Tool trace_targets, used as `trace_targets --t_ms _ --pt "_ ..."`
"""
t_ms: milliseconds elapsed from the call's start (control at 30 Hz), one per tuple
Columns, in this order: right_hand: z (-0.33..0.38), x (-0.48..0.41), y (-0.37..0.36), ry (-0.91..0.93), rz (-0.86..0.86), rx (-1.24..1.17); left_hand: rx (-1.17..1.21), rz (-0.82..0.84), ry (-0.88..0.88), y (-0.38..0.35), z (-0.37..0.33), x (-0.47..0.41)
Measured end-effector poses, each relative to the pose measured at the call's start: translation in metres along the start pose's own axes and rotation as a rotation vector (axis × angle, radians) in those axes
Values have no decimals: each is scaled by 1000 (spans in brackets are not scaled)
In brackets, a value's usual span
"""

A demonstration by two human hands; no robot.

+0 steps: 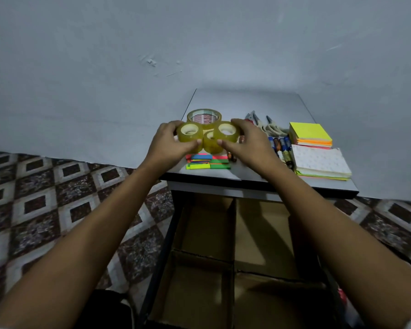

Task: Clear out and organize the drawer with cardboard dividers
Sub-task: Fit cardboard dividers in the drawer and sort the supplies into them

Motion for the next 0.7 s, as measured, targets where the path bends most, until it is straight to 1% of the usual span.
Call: trace_targets --t_ms 100,167,267,367,500,567,700 --pt "-4 33 11 -11 -11 -44 2 12 -33 6 -15 39" --pt "-11 62 13 -29 -10 -77 2 56 -28 2 -14 69" --pt "-27 108 3 -77 15 -130 -45 181 -19 -19 0 112" --pt "-47 147 -14 -117 0 -90 -134 312 50 -49 28 146" --pt "-70 183 -40 -168 8 -69 -178 453 185 -88 69 157" --pt "-78 193 -48 -200 6 -46 -175 485 213 -104 79 152" --pt "-87 202 -53 -234 -58 -4 -177 560 257 -137 89 133"
Point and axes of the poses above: each hand's wrist, its own x-axis away from the middle knuckle, its own y-axis out of the back of the hand, z = x × y, the point moved 9 cm from there along -x, towards the middle knuckle, and after that the axes turned 5 degrees about x, right-handed, at the moved point
